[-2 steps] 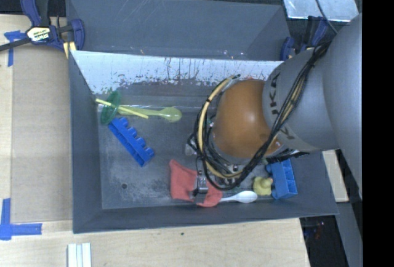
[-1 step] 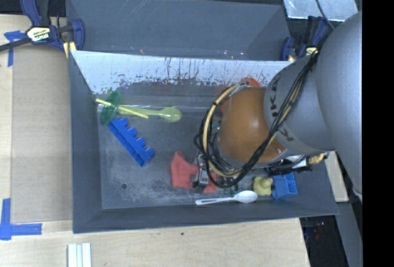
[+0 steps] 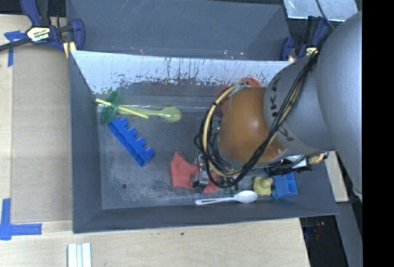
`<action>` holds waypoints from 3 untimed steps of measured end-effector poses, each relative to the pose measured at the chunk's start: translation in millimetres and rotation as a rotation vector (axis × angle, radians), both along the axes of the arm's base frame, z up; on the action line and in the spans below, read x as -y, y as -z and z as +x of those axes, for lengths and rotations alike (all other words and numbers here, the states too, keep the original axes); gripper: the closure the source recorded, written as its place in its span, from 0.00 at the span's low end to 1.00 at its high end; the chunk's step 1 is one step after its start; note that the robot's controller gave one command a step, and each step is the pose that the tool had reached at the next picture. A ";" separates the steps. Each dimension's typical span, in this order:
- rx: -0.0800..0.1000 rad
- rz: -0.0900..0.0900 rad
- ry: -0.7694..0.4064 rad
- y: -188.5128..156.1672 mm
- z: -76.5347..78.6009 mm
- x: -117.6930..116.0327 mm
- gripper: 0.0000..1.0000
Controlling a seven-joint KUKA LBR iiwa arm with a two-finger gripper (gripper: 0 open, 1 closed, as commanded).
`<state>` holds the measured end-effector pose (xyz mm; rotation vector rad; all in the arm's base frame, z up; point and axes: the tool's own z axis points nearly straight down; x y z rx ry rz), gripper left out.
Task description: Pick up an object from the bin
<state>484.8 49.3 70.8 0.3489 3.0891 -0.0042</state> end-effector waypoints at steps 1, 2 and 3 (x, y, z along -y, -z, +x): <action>0.003 -0.012 -0.304 -0.3 11.4 -9.0 1.00; -0.005 -0.011 -0.338 -70.7 12.7 -12.4 1.00; -0.007 -0.013 -0.379 -146.0 17.5 -10.8 1.00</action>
Offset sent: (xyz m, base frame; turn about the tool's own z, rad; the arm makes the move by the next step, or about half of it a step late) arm 0.0203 0.0201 0.2414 0.0206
